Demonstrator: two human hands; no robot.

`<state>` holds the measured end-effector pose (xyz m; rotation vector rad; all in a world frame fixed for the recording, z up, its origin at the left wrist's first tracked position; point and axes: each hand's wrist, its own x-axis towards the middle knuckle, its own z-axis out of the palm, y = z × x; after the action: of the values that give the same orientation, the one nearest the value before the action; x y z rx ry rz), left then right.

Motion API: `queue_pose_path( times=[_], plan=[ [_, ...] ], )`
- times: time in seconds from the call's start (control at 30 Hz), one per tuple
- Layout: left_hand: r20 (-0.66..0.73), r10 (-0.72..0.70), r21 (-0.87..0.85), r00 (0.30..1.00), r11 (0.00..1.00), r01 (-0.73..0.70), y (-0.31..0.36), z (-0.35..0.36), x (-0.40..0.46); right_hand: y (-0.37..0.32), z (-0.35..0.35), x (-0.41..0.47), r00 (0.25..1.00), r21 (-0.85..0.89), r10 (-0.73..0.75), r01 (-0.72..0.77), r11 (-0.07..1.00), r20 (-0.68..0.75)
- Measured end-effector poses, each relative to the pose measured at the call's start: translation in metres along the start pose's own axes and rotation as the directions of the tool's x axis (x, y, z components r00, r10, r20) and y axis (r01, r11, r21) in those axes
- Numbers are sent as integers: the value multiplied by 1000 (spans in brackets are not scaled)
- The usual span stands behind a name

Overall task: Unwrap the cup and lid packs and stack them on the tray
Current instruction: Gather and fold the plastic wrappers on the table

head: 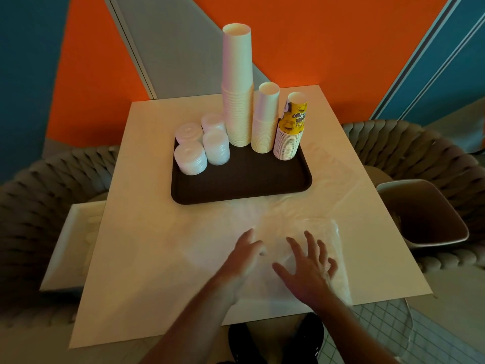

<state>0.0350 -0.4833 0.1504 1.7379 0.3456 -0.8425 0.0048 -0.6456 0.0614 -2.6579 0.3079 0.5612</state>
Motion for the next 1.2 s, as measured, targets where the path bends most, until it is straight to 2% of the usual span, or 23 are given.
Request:
queue_pose_path(
  times=[0.07,0.13,0.17,0.27,0.4,0.5,0.57,0.67,0.77,0.97,1.2],
  plan=[
    [34,-43,-104,998,994,47,5,13,-2,-11,-15,-4,999,252,-18,8,968,38],
    [61,-75,-190,995,978,85,9,26,-4,-19,-30,-4,992,572,-23,-51,818,122],
    [63,-83,-214,995,972,95,11,33,-5,-20,-34,-3,986,647,-37,-79,758,164],
    [68,-104,-265,992,957,119,14,52,-5,-18,-40,-1,985,656,-49,-73,751,166],
    [129,-73,-308,989,945,110,17,64,-6,-1,-36,3,994,705,44,-104,702,103],
    [112,-26,-146,993,988,42,9,58,6,18,-38,8,984,767,99,-175,617,145],
    [40,30,77,999,997,-33,-2,49,22,32,-43,10,980,785,92,-198,587,178],
    [-40,116,443,992,892,-87,-20,33,42,52,-49,11,974,789,73,-216,576,213],
    [-84,171,656,982,751,-75,-32,24,54,67,-53,13,974,791,80,-218,572,211],
    [-55,208,820,976,567,-75,-45,18,63,83,-52,14,970,787,86,-236,570,229],
    [0,223,873,975,476,-108,-48,17,69,97,-49,16,964,731,99,-252,634,247]
  ],
)
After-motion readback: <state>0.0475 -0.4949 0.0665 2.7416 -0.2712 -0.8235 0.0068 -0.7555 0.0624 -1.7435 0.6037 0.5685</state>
